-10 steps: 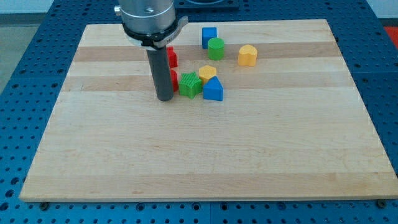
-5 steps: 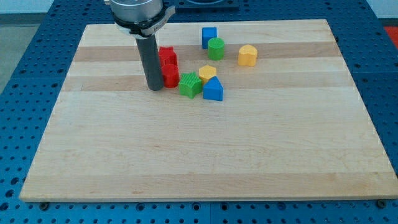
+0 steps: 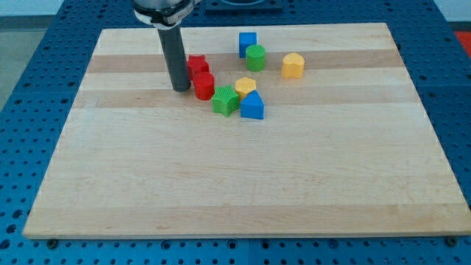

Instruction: Slide the red circle above the green star

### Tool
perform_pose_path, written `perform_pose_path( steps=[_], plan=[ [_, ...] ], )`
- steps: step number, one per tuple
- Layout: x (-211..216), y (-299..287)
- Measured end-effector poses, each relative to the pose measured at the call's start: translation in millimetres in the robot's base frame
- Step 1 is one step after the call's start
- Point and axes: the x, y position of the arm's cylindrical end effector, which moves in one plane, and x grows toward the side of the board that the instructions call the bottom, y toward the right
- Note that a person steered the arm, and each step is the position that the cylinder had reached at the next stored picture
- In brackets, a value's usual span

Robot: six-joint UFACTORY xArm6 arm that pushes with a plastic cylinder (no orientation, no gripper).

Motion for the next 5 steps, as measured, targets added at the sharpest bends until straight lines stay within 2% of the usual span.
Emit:
perform_pose_path(
  steps=[5],
  plan=[
    [-0.5, 26.1]
  ],
)
